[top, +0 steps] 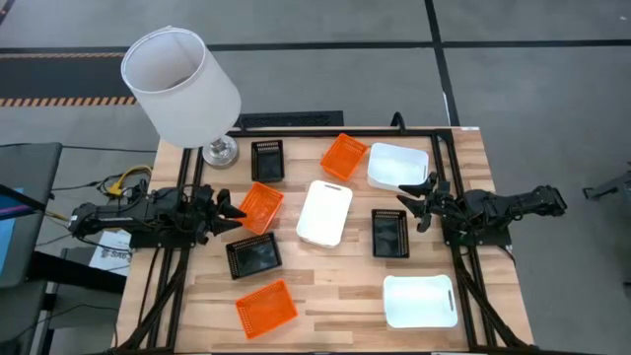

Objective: Stack baskets by color
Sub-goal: Stack the bottom right black bin on top of the top black bin

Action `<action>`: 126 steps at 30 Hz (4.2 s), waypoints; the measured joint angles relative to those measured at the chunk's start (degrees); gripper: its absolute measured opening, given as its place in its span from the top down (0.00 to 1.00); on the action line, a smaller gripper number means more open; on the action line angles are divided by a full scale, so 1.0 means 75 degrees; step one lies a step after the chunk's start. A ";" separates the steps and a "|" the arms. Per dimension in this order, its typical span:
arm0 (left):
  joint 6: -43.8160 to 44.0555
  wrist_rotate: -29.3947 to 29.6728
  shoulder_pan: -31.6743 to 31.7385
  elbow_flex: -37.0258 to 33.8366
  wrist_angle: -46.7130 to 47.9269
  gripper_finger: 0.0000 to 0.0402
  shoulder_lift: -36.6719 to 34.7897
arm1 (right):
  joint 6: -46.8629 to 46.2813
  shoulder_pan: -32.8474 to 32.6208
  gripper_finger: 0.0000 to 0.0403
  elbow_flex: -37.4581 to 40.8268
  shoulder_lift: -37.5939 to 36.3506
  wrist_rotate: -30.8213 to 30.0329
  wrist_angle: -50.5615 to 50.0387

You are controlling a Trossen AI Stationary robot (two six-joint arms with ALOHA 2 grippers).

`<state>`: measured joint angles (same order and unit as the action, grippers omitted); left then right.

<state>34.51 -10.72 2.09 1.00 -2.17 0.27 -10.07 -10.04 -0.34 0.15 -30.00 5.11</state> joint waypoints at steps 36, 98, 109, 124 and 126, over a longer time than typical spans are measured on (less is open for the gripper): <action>0.2986 0.5406 -0.0003 -0.0001 -0.3155 0.57 0.0019 | 0.0006 0.0266 0.55 -0.0003 0.0002 -0.0214 -0.0041; 0.5557 -0.0196 -0.0134 0.4299 -0.3057 0.42 0.6867 | -0.3197 0.1168 0.50 -0.6819 0.3514 0.0187 -0.6371; 0.3289 -0.1845 -0.0594 0.7160 0.2659 0.42 0.6860 | -0.5978 0.1668 0.49 -0.9235 0.7594 0.1446 -1.1445; 0.3784 0.1670 -0.1762 0.7626 0.7971 0.42 0.6061 | -0.9388 0.0149 0.49 -0.8399 0.9988 0.3047 -1.1328; 0.3693 0.1893 -0.1840 0.7626 0.7956 0.42 0.5926 | -0.9958 -0.0080 0.49 -0.7860 0.9840 0.3150 -1.1040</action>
<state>62.21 3.48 -11.72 58.19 57.50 44.71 -84.75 -10.64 -59.29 73.95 -6.38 -77.69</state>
